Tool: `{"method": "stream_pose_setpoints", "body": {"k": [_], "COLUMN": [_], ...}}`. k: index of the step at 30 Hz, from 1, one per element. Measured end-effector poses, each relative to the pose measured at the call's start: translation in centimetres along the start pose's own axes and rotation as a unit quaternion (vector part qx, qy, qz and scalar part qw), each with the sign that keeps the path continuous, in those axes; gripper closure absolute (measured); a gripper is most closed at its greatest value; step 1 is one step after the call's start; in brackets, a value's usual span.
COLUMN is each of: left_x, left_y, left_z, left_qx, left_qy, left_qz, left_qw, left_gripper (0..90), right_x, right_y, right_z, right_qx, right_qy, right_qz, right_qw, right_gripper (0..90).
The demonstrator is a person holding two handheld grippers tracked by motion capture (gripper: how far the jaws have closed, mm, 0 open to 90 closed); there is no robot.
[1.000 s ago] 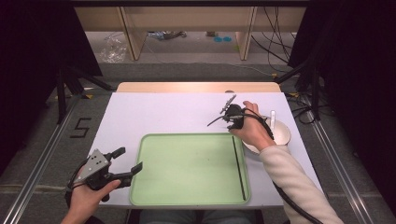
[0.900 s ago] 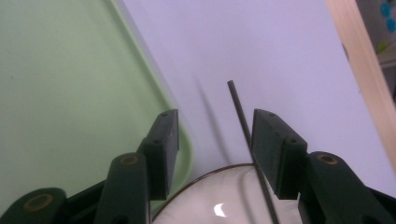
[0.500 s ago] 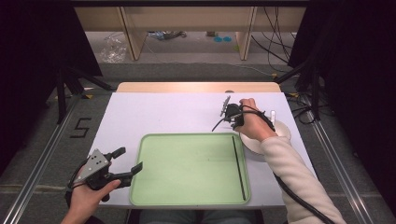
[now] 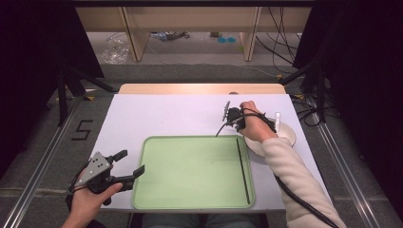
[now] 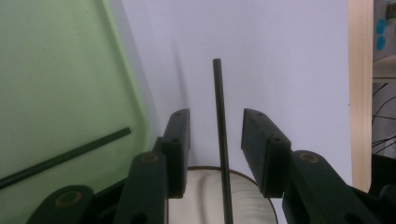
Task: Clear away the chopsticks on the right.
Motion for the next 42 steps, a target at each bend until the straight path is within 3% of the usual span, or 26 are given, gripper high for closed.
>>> {"method": "stream_pose_setpoints", "body": {"k": [10, 24, 32, 42], "left_x": [0.0, 0.0, 0.0, 0.0], "left_y": [0.0, 0.0, 0.0, 0.0], "left_z": [0.0, -0.1, 0.0, 0.0], "left_qx": [-0.001, 0.000, -0.003, -0.004], "left_qy": [0.000, 0.000, 0.000, 0.000], "left_qz": [-0.001, -0.001, -0.001, -0.001], "left_qw": [1.0000, 1.0000, 1.0000, 1.0000], "left_gripper": [15.3, 15.3, 15.3, 15.3], "right_x": [1.5, 2.1, 2.1, 1.5], "right_y": [0.4, 0.5, 0.7, 0.6], "right_z": [0.1, 0.5, 0.7, 0.8], "right_qx": [-0.005, -0.016, -0.026, -0.030], "right_qy": [0.001, -0.005, -0.009, -0.025], "right_qz": [-0.011, -0.013, -0.021, -0.018], "right_qw": [0.9999, 0.9998, 0.9994, 0.9991], "right_gripper": [67.2, 76.4, 86.7, 87.8]}}
Point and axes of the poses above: each handheld gripper's, and its own axes: x roughly forward along the jaws, y roughly out of its top, z roughly to its right, the point moved 1 cm from there along x, roughly forward along the jaws, and after that the axes turned 15 degrees about -z, right-handed, at the moved point
